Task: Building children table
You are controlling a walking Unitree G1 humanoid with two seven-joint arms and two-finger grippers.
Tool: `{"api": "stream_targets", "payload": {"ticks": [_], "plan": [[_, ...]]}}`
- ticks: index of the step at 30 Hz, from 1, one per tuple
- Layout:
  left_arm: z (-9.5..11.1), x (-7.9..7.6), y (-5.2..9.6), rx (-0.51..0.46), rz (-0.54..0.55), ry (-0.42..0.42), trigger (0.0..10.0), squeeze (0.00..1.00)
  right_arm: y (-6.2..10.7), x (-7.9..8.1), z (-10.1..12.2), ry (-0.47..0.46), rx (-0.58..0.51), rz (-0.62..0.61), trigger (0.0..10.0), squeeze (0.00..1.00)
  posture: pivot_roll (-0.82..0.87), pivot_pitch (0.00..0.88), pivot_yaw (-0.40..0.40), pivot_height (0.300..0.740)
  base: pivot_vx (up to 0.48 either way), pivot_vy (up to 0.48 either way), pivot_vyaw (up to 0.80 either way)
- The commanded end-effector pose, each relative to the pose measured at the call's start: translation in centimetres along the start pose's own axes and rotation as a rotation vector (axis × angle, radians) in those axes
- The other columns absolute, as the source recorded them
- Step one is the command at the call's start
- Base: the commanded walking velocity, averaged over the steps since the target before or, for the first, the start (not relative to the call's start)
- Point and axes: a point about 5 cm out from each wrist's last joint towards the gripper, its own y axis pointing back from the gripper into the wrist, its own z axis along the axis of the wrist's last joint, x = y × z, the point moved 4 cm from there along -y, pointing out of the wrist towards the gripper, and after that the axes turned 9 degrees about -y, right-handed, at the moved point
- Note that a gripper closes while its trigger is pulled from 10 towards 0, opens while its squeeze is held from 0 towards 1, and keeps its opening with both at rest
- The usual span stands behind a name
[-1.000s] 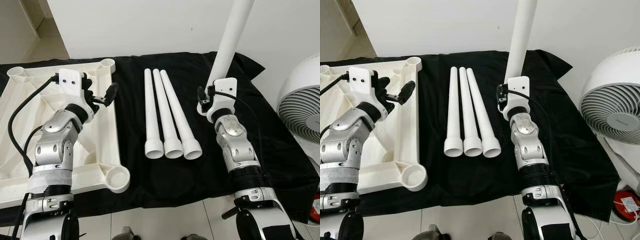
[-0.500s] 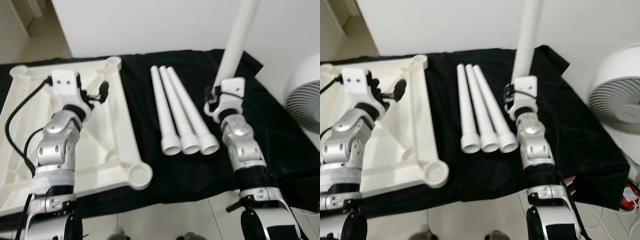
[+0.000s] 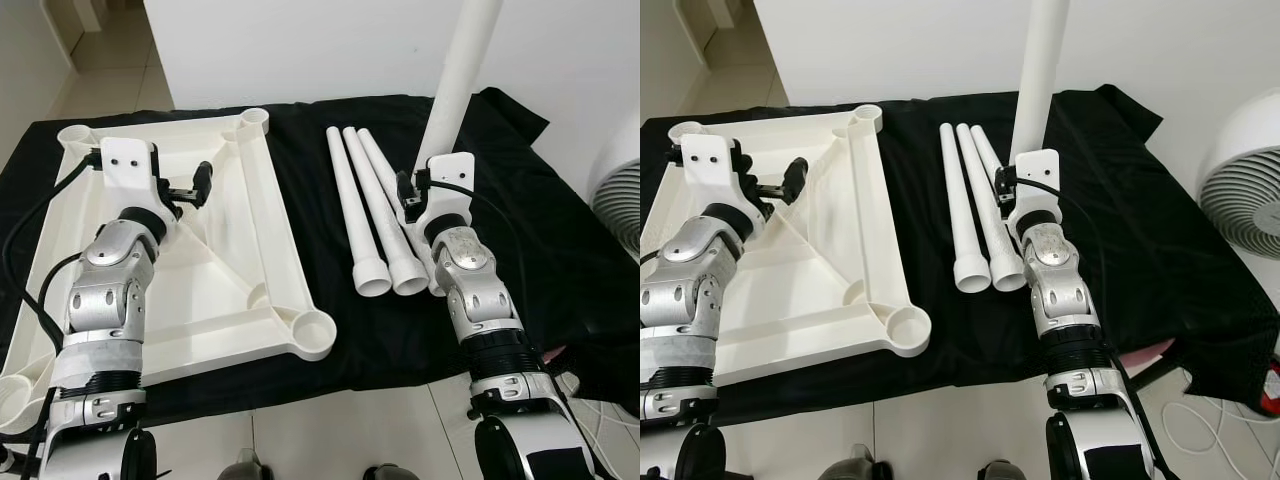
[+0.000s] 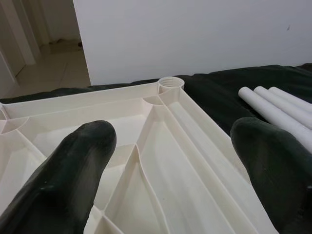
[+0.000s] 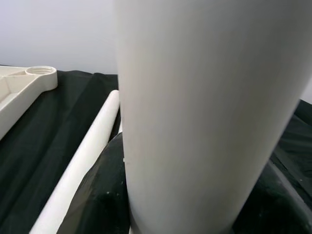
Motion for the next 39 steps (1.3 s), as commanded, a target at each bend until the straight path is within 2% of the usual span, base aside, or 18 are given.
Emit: {"api": "stream_targets", "payload": {"ticks": [1,7,8,9,10,11,12,13,14,15,20,27,30,32,35,39], "plan": [[0.0,0.4,0.3,-0.001,0.007,-0.029,10.0,0.0,-0.1,0.1,0.3,0.001,-0.012,0.008,10.0,0.0,-0.05,0.038,0.038,0.74,0.0,0.0,0.0],[-0.1,0.6,0.7,-0.009,-0.052,-0.079,10.0,0.0,-0.2,0.1,0.4,0.007,-0.014,0.013,10.0,0.0,-0.04,0.033,0.036,0.74,0.0,0.0,0.0],[-0.2,0.3,1.1,-0.007,-0.128,-0.082,10.0,0.0,-0.2,0.1,0.4,0.009,-0.014,0.014,10.0,0.0,-0.04,0.03,0.034,0.74,0.0,0.0,0.0],[-0.2,0.3,1.1,-0.007,-0.128,-0.082,10.0,0.0,-0.2,0.1,0.4,0.009,-0.014,0.014,10.0,0.0,-0.04,0.03,0.034,0.74,0.0,0.0,0.0],[-0.7,-0.6,1.9,0.01,-0.256,-0.088,10.0,0.0,-0.3,0.1,0.5,0.01,-0.015,0.016,10.0,0.0,-0.04,0.03,0.034,0.74,0.0,0.0,0.0],[-0.7,-0.6,1.9,0.01,-0.256,-0.088,10.0,0.0,-0.3,0.1,0.5,0.01,-0.015,0.016,10.0,0.0,-0.04,0.03,0.034,0.74,0.0,0.0,0.0],[-1.1,-1.2,2.6,0.024,-0.347,-0.089,10.0,0.0,-0.3,0.1,0.5,0.011,-0.016,0.018,10.0,0.0,-0.04,0.027,0.033,0.74,0.0,0.0,0.0],[-1.6,-1.5,3.2,0.039,-0.407,-0.117,10.0,0.0,-0.3,0.1,0.5,0.013,-0.017,0.021,10.0,0.0,-0.04,0.027,0.033,0.74,0.0,0.0,0.0],[-1.6,-1.5,3.2,0.039,-0.407,-0.117,10.0,0.0,-0.3,0.1,0.5,0.013,-0.017,0.021,10.0,0.0,-0.04,0.027,0.033,0.74,0.0,0.0,0.0],[-2.4,-1.6,4.1,0.082,-0.494,-0.146,10.0,0.0,-0.4,0.2,0.7,0.014,-0.022,0.024,10.0,0.0,-0.04,0.027,0.033,0.74,0.0,0.0,0.0],[-3.1,-1.4,4.8,0.137,-0.562,-0.143,10.0,0.0,-0.4,-0.1,1.1,0.015,-0.03,0.023,10.0,0.0,-0.04,0.043,0.038,0.74,0.0,0.0,0.0],[-3.5,-1.3,5.5,0.161,-0.615,-0.164,10.0,0.0,-0.3,-0.4,1.2,0.021,-0.031,0.018,10.0,0.0,-0.04,0.05,0.041,0.74,0.0,0.0,0.0],[-4.8,-1.4,8.0,0.236,-0.75,-0.17,10.0,0.0,-0.2,-0.9,1.2,0.032,-0.031,0.005,10.0,0.0,-0.05,0.054,0.044,0.74,0.0,0.0,0.0],[-4.8,-1.4,8.0,0.236,-0.75,-0.17,10.0,0.0,-0.2,-0.9,1.2,0.032,-0.031,0.005,10.0,0.0,-0.05,0.054,0.044,0.74,0.0,0.0,0.0],[-5.2,-1.3,9.2,0.267,-0.799,-0.158,10.0,0.0,-0.3,-1.0,1.2,0.035,-0.032,0.003,10.0,0.0,-0.04,0.052,0.043,0.74,0.0,0.0,0.0],[-5.3,-1.1,9.6,0.276,-0.805,-0.154,10.0,0.0,-0.3,-1.0,1.3,0.037,-0.033,0.004,10.0,0.0,-0.04,0.052,0.042,0.74,0.0,0.0,0.0]]}}
